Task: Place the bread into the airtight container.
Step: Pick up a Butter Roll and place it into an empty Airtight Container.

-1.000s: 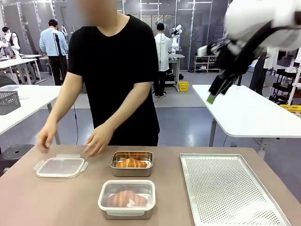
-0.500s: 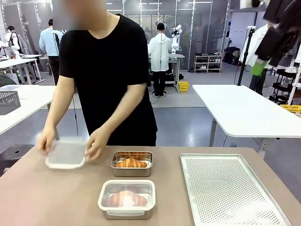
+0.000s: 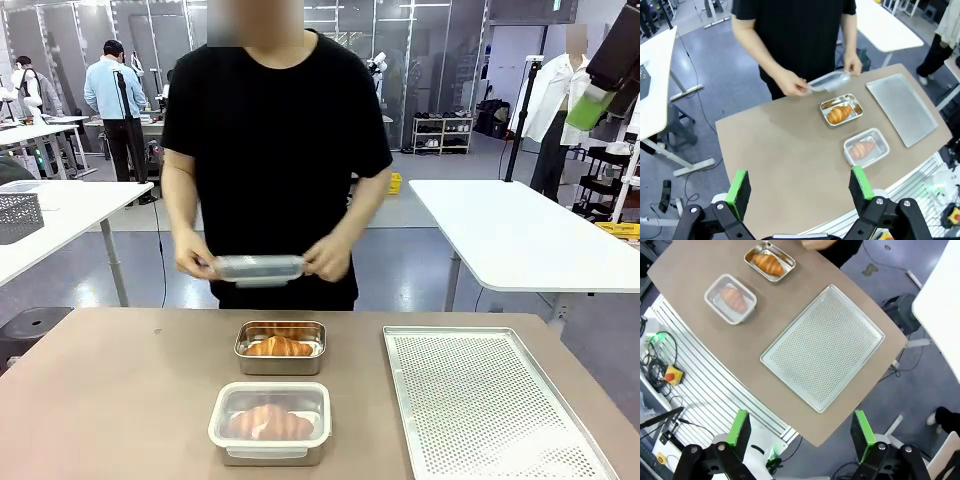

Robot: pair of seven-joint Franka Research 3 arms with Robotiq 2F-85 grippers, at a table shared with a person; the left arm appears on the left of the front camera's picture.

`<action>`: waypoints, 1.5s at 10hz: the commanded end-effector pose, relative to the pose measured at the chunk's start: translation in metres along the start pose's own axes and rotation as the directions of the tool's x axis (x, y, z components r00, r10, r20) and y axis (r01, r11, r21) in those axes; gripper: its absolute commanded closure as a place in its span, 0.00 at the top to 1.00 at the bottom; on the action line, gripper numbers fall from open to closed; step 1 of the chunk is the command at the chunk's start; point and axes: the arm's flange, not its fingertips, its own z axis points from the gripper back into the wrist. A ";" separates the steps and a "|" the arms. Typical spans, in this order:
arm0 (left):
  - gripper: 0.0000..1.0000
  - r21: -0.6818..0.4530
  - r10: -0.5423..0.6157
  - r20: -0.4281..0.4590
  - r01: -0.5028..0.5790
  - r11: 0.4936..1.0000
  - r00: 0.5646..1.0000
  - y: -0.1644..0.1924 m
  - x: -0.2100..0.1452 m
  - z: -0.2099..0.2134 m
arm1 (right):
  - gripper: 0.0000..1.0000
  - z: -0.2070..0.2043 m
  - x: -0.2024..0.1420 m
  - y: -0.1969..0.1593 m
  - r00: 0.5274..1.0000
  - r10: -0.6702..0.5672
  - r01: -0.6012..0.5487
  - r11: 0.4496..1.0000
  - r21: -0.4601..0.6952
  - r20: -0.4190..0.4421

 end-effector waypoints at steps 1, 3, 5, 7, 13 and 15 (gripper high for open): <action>1.00 -0.001 -0.002 0.001 0.002 1.000 1.000 0.000 0.001 0.000 | 1.00 -0.014 -0.009 -0.002 0.998 -0.059 0.057 0.997 0.045 0.036; 1.00 -0.001 -0.002 0.001 0.002 1.000 1.000 0.000 0.001 0.000 | 1.00 0.000 0.000 0.000 1.000 0.000 0.000 1.000 0.000 0.000; 1.00 -0.001 -0.002 0.001 0.002 1.000 1.000 0.000 0.001 0.000 | 1.00 0.000 0.000 0.000 1.000 0.000 0.000 1.000 0.000 0.000; 1.00 -0.001 -0.002 0.001 0.002 1.000 1.000 0.000 0.001 0.000 | 1.00 0.000 0.000 0.000 1.000 0.000 0.000 1.000 0.000 0.000; 1.00 -0.001 -0.002 0.001 0.002 1.000 1.000 0.000 0.001 0.000 | 1.00 0.000 0.000 0.000 1.000 0.000 0.000 1.000 0.000 0.000; 1.00 -0.001 -0.002 0.001 0.002 1.000 1.000 0.000 0.001 0.000 | 1.00 0.000 0.000 0.000 1.000 0.000 0.000 1.000 0.000 0.000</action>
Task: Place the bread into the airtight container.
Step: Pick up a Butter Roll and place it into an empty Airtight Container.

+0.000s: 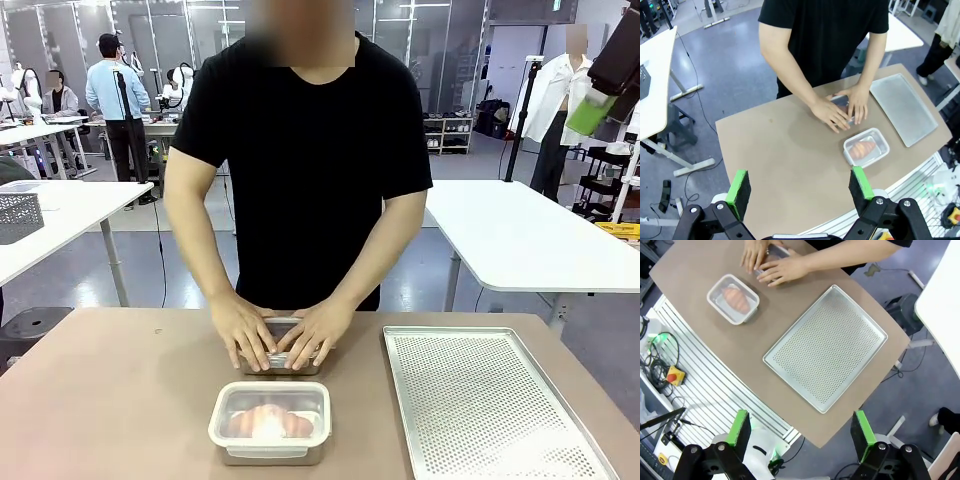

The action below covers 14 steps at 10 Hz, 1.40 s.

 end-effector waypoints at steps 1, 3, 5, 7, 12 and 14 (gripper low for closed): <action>1.00 -0.001 -0.002 0.001 0.002 1.000 1.000 0.000 0.001 0.000 | 1.00 0.002 0.002 -0.001 1.000 0.001 -0.001 1.000 -0.008 -0.004; 1.00 -0.001 -0.002 0.001 0.002 1.000 1.000 0.000 0.001 0.000 | 1.00 0.002 0.002 -0.001 1.000 0.001 -0.001 1.000 -0.008 -0.004; 1.00 -0.001 -0.002 0.001 0.002 1.000 1.000 0.000 0.001 0.000 | 1.00 0.002 0.002 -0.001 1.000 0.001 -0.001 1.000 -0.008 -0.004; 1.00 -0.001 -0.002 0.001 0.002 1.000 1.000 0.000 0.001 0.000 | 1.00 0.002 0.002 -0.001 1.000 0.001 -0.001 1.000 -0.008 -0.004; 1.00 -0.001 -0.002 0.001 0.002 1.000 1.000 0.000 0.001 0.000 | 1.00 0.002 0.002 -0.001 1.000 0.001 -0.001 1.000 -0.008 -0.004; 1.00 -0.001 -0.002 0.001 0.002 1.000 1.000 0.000 0.001 0.000 | 1.00 0.002 0.002 -0.001 1.000 0.001 -0.001 1.000 -0.008 -0.004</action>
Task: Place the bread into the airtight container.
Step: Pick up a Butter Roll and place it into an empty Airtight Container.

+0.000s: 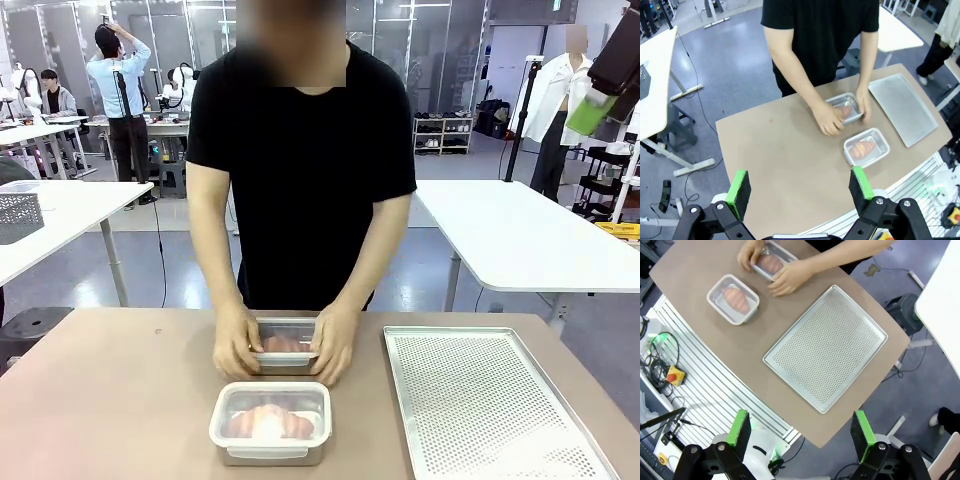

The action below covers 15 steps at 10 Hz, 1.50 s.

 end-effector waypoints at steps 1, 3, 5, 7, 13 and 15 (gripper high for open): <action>1.00 -0.001 -0.002 0.001 0.002 1.000 1.000 0.000 0.001 0.000 | 1.00 0.002 0.002 -0.001 1.000 0.001 -0.001 1.000 -0.008 -0.004; 1.00 -0.001 -0.002 0.001 0.002 1.000 1.000 0.000 0.001 0.000 | 1.00 0.002 0.002 -0.001 1.000 0.001 -0.001 1.000 -0.008 -0.004; 1.00 -0.001 -0.002 0.001 0.002 1.000 1.000 0.000 0.001 0.000 | 1.00 0.002 0.002 -0.001 1.000 0.001 -0.001 1.000 -0.008 -0.004; 1.00 -0.001 -0.002 0.001 0.002 1.000 1.000 0.000 0.001 0.000 | 1.00 0.002 0.002 -0.001 1.000 0.001 -0.001 1.000 -0.008 -0.004; 1.00 -0.001 -0.002 0.001 0.002 1.000 1.000 0.000 0.001 0.000 | 1.00 0.002 0.002 -0.001 1.000 0.001 -0.001 1.000 -0.008 -0.004; 1.00 -0.001 -0.002 0.001 0.002 1.000 1.000 0.000 0.001 0.000 | 1.00 0.002 0.002 -0.001 1.000 0.001 -0.001 1.000 -0.008 -0.004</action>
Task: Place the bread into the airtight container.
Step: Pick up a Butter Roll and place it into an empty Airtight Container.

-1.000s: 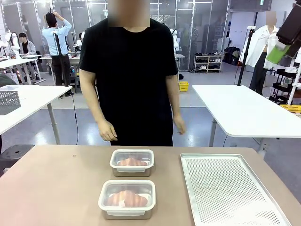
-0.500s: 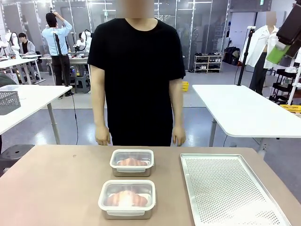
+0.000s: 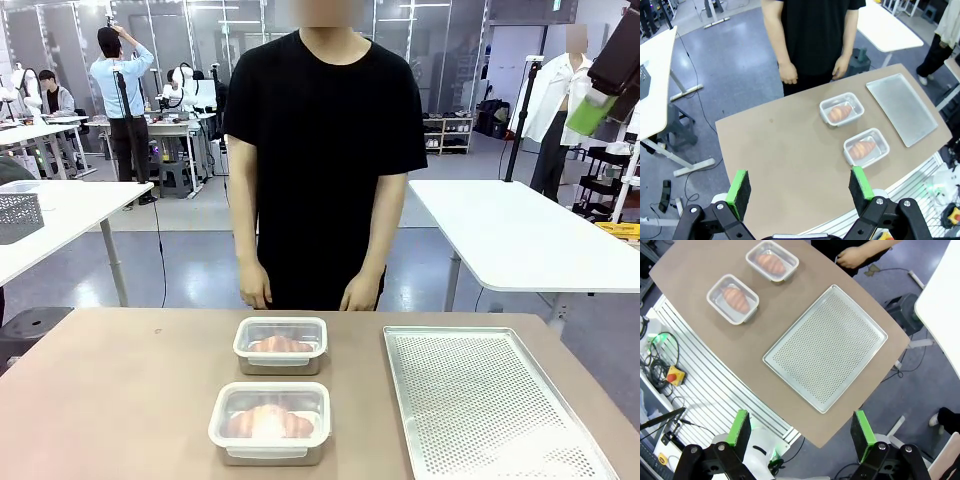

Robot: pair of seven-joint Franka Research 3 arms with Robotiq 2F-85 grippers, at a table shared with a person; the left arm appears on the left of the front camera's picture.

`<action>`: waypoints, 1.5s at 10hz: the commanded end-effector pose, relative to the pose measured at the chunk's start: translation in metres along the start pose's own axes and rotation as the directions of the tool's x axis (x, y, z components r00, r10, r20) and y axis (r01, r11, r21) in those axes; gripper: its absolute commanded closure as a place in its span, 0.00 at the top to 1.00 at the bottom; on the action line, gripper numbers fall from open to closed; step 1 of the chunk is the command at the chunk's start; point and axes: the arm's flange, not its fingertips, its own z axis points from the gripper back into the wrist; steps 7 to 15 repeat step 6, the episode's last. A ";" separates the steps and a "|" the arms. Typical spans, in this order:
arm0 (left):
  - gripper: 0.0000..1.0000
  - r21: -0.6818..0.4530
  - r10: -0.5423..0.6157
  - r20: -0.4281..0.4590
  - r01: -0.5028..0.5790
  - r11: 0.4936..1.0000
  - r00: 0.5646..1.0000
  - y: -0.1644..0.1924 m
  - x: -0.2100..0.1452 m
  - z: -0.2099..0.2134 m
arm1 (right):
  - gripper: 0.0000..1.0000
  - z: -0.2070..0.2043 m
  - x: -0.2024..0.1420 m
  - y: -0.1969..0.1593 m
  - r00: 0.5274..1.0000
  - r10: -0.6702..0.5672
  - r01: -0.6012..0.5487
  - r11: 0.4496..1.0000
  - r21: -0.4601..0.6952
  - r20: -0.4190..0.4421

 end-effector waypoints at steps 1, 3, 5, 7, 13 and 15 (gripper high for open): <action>1.00 -0.001 -0.002 0.001 0.002 1.000 1.000 0.000 0.001 0.000 | 1.00 0.002 0.002 -0.001 1.000 0.001 -0.001 1.000 -0.008 -0.004; 1.00 -0.001 -0.002 0.001 0.002 1.000 1.000 0.000 0.001 0.000 | 1.00 0.002 0.002 -0.001 1.000 0.001 -0.001 1.000 -0.008 -0.004; 1.00 -0.001 -0.002 0.001 0.002 1.000 1.000 0.000 0.001 0.000 | 1.00 0.002 0.002 -0.001 1.000 0.001 -0.001 1.000 -0.008 -0.004; 1.00 -0.001 -0.002 0.001 0.002 1.000 1.000 0.000 0.001 0.000 | 1.00 0.002 0.002 -0.001 1.000 0.001 -0.001 1.000 -0.008 -0.004; 1.00 -0.001 -0.002 0.001 0.002 1.000 1.000 0.000 0.001 0.000 | 1.00 0.002 0.002 -0.001 1.000 0.001 -0.001 1.000 -0.008 -0.004; 1.00 -0.001 -0.002 0.001 0.002 1.000 1.000 0.000 0.001 0.000 | 1.00 0.002 0.002 -0.001 1.000 0.001 -0.001 1.000 -0.008 -0.004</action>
